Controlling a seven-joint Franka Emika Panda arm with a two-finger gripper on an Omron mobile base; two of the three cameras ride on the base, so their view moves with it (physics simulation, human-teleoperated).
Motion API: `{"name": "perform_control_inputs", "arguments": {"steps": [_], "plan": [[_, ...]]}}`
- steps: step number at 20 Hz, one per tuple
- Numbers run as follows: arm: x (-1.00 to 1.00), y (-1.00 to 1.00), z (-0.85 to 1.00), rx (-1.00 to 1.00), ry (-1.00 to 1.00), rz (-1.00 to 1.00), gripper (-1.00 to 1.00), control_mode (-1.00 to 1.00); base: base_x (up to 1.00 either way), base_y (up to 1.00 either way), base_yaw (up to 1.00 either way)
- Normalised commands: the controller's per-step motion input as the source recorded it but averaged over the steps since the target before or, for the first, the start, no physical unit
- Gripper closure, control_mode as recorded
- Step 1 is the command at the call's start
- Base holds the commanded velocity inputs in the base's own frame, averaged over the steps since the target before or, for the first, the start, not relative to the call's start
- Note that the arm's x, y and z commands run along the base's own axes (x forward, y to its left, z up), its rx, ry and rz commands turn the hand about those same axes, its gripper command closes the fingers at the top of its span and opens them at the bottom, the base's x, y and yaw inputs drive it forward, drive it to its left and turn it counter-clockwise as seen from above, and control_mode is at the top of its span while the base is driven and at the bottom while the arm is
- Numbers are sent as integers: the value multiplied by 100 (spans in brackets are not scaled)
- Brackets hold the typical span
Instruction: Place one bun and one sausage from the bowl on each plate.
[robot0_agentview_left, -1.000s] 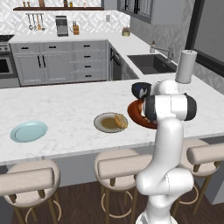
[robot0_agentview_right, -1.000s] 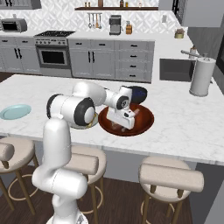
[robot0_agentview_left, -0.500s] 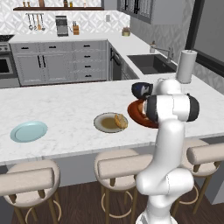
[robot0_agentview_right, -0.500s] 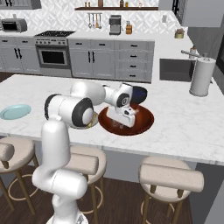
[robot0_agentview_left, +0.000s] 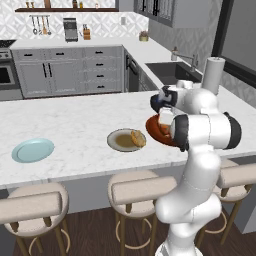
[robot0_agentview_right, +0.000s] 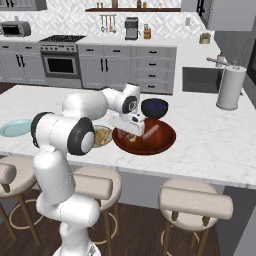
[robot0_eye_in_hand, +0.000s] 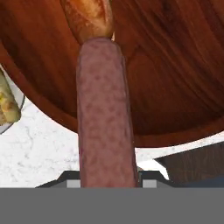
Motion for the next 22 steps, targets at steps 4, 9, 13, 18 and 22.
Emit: {"name": "perform_control_inputs", "arguments": {"steps": [4, 9, 13, 18, 22], "plan": [[0, 72, 85, 2, 0, 19, 100, -100, 0, 0, 0], [0, 77, 63, 2, -7, 21, 100, -100, 0, 0, 0], [25, 97, 3, 1, 0, 26, 100, -100, 0, 0, 0], [35, 81, -18, 0, 0, 16, 100, -100, 0, 0, 0], [46, 67, -4, 0, 3, 10, 100, -100, 0, 0, 0]]}}
